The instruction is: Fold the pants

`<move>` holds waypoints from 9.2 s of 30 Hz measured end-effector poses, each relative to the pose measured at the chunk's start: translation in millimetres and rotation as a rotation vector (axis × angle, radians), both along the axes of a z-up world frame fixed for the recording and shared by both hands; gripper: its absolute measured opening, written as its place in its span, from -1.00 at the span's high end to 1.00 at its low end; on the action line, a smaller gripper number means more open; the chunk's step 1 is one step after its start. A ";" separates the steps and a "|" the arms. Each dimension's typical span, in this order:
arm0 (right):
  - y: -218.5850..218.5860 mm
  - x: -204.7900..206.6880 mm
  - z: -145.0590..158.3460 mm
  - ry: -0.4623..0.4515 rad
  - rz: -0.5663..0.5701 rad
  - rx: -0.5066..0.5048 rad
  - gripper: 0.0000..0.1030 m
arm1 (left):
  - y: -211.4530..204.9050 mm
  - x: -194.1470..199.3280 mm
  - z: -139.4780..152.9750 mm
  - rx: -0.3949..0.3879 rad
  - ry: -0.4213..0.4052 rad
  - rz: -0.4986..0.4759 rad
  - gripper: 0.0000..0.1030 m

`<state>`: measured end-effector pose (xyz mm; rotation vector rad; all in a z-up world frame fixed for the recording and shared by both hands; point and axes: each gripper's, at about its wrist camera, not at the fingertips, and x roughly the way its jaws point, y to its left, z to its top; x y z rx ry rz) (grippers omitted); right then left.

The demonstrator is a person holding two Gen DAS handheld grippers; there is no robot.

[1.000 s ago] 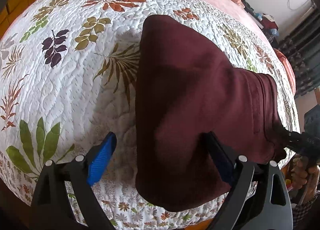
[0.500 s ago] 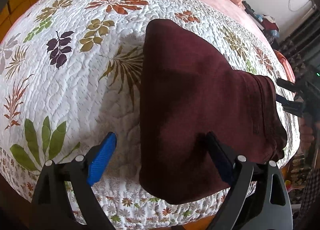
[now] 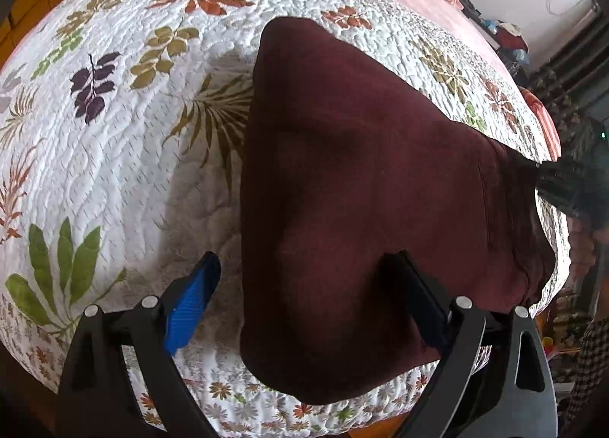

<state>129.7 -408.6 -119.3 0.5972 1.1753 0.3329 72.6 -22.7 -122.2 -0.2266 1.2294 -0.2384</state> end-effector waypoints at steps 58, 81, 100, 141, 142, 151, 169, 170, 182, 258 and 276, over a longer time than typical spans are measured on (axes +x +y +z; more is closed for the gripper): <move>10.1 -131.6 -4.7 0.105 -0.055 0.131 -0.55 | 18.7 -5.8 -13.2 -0.214 0.132 0.072 -0.79; 27.5 -125.0 -27.1 0.155 -0.024 0.067 -0.59 | 18.9 -3.7 -25.0 -0.320 0.196 0.025 -0.20; 6.6 -72.0 -18.4 0.118 0.061 0.115 -0.75 | 23.0 48.6 -29.7 -0.289 0.225 -0.091 -0.74; 31.0 64.8 26.4 -0.041 0.089 0.010 0.30 | -21.7 153.4 25.6 -0.311 -0.006 -0.068 0.53; 31.1 66.3 17.8 -0.024 0.081 -0.006 0.28 | -21.4 154.9 19.1 -0.293 0.001 -0.065 0.52; 12.2 55.4 -21.2 0.026 -0.006 0.062 -0.32 | -14.1 155.2 -5.4 -0.252 0.040 -0.033 -0.09; 69.9 4.3 56.5 -0.194 0.111 -0.176 -0.12 | -40.7 90.4 53.9 -0.088 -0.192 -0.034 -0.27; 68.4 1.2 52.0 -0.183 0.106 -0.182 -0.11 | -35.8 90.6 49.7 -0.086 -0.188 -0.035 -0.27; 70.4 -1.6 31.1 -0.155 0.052 -0.228 -0.05 | -40.9 87.0 29.0 0.042 -0.177 -0.094 -0.25; 138.0 -135.5 144.7 -0.244 -0.046 -0.431 -0.92 | -38.3 -77.2 175.6 0.278 -0.455 -0.007 -0.82; 141.3 -134.6 139.6 -0.233 -0.033 -0.442 -0.92 | -40.9 -75.8 168.3 0.260 -0.444 -0.022 -0.82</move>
